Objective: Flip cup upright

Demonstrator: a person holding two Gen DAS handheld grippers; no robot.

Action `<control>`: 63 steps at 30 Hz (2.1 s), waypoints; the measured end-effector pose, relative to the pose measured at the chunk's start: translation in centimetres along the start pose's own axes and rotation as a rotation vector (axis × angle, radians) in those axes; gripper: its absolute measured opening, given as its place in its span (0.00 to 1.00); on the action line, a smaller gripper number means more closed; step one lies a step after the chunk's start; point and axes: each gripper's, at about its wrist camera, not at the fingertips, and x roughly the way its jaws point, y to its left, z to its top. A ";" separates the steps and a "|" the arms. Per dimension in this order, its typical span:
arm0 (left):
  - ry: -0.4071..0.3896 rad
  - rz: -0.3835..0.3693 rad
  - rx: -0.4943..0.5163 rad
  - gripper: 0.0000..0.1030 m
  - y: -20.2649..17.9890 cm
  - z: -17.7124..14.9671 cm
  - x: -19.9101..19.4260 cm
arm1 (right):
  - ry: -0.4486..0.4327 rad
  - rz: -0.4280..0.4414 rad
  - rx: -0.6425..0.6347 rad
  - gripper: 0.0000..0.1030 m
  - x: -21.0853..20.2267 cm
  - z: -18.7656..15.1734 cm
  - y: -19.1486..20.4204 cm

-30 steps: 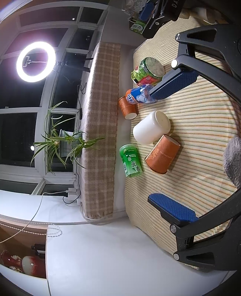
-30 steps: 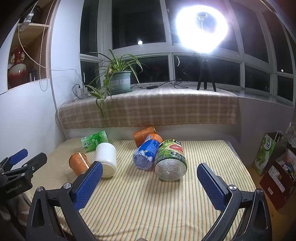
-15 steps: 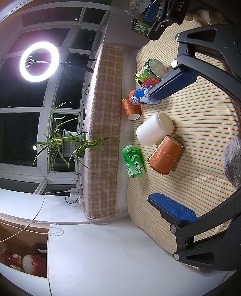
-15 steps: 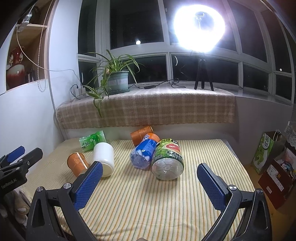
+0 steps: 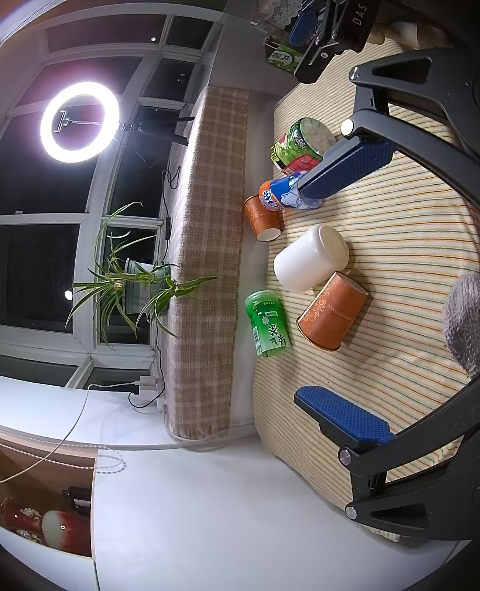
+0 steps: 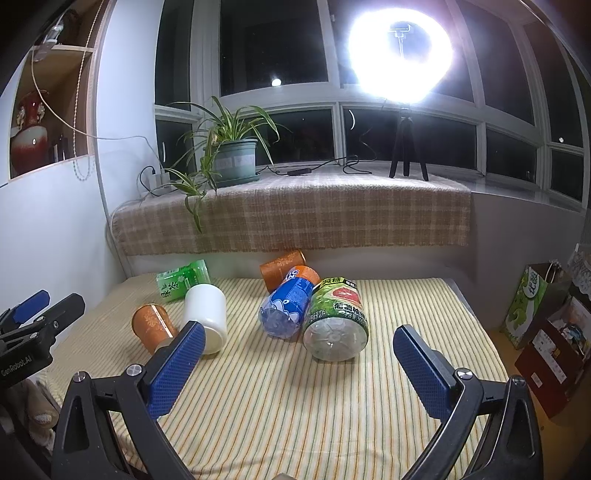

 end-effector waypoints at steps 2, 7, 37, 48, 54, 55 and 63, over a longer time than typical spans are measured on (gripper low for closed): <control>-0.001 0.000 -0.001 1.00 0.0 0.0 0.0 | 0.001 0.001 -0.002 1.00 0.1 0.1 0.0; 0.001 0.000 0.000 1.00 0.0 0.0 0.0 | 0.006 0.004 0.000 1.00 0.3 0.1 0.1; 0.012 0.015 -0.008 1.00 1.0 -0.1 0.5 | 0.057 0.055 -0.016 1.00 2.2 0.1 1.2; 0.125 0.002 -0.066 1.00 4.9 -2.1 1.2 | 0.154 0.173 -0.049 1.00 7.6 1.5 3.4; 0.175 0.029 -0.118 1.00 7.2 -3.6 1.1 | 0.262 0.261 -0.073 1.00 12.2 2.2 5.7; 0.181 0.036 -0.122 1.00 7.5 -3.8 1.0 | 0.282 0.268 -0.077 1.00 13.1 2.3 6.1; 0.204 0.079 -0.163 1.00 9.8 -5.1 0.3 | 0.442 0.347 -0.062 0.98 18.8 2.3 8.4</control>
